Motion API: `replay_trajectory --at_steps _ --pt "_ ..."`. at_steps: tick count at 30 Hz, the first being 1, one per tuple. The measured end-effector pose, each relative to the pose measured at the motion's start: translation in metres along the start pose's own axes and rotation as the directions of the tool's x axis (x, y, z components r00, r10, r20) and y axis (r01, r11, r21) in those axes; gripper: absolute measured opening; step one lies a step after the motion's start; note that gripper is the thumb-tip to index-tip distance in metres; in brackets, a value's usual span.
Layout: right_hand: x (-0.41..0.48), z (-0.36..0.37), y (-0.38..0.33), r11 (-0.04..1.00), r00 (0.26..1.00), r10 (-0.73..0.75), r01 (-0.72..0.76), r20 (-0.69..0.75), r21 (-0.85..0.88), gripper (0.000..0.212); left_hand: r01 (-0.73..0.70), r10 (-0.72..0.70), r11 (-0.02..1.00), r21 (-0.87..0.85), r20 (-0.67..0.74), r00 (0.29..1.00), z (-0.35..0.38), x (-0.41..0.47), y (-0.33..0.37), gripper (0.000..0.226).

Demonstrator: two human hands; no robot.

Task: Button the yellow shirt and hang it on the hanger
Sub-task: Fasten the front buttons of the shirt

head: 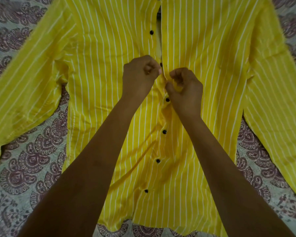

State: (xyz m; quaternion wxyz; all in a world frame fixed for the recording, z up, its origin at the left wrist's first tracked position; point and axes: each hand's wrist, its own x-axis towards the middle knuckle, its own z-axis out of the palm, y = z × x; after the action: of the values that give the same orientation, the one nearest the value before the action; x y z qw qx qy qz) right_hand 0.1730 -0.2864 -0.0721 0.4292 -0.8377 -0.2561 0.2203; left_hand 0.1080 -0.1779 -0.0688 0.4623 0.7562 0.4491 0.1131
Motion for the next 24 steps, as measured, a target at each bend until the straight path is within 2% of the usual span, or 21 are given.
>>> replay_trajectory --at_steps 3,6,9,11,14,16,18,20,24 --pt "0.022 0.008 -0.001 0.989 0.998 -0.012 0.022 0.066 -0.149 0.033 -0.045 0.044 0.999 -0.030 -0.007 0.999 0.005 0.017 0.008 0.009" --pt "0.038 0.013 0.005 0.955 0.996 0.013 0.014 0.087 -0.297 0.033 -0.018 0.018 0.996 0.085 0.002 1.000 0.013 0.027 0.001 0.014" --pt "0.047 0.012 0.008 0.937 0.999 0.013 0.005 0.049 -0.350 0.025 0.015 -0.019 0.982 0.187 0.017 1.000 0.018 0.027 -0.008 0.019" --pt "0.050 0.012 0.010 0.939 1.000 0.016 -0.006 0.024 -0.344 0.020 0.015 -0.017 0.968 0.251 0.007 1.000 0.021 0.025 -0.008 0.014" --pt "0.053 0.011 0.011 0.964 0.996 0.086 -0.086 -0.008 -0.252 0.016 0.021 -0.017 0.939 0.344 -0.013 1.000 0.027 0.023 -0.007 0.012" --pt "0.054 0.012 0.010 0.974 0.977 0.213 -0.213 -0.002 -0.080 0.014 0.077 -0.066 0.950 0.302 -0.046 0.997 0.028 0.024 -0.006 0.008" --pt "0.051 0.014 0.007 0.928 0.940 0.340 -0.340 0.030 0.155 0.010 0.122 -0.109 0.957 0.263 -0.062 0.992 0.028 0.025 -0.005 0.006" --pt "0.048 0.014 0.004 0.857 0.908 0.416 -0.412 0.054 0.310 0.004 0.138 -0.128 0.964 0.227 -0.060 0.990 0.028 0.025 -0.003 0.008" --pt "0.041 0.016 -0.001 0.791 0.883 0.464 -0.450 0.072 0.416 0.003 0.160 -0.158 0.987 0.024 -0.069 0.985 0.024 0.027 -0.002 0.009"
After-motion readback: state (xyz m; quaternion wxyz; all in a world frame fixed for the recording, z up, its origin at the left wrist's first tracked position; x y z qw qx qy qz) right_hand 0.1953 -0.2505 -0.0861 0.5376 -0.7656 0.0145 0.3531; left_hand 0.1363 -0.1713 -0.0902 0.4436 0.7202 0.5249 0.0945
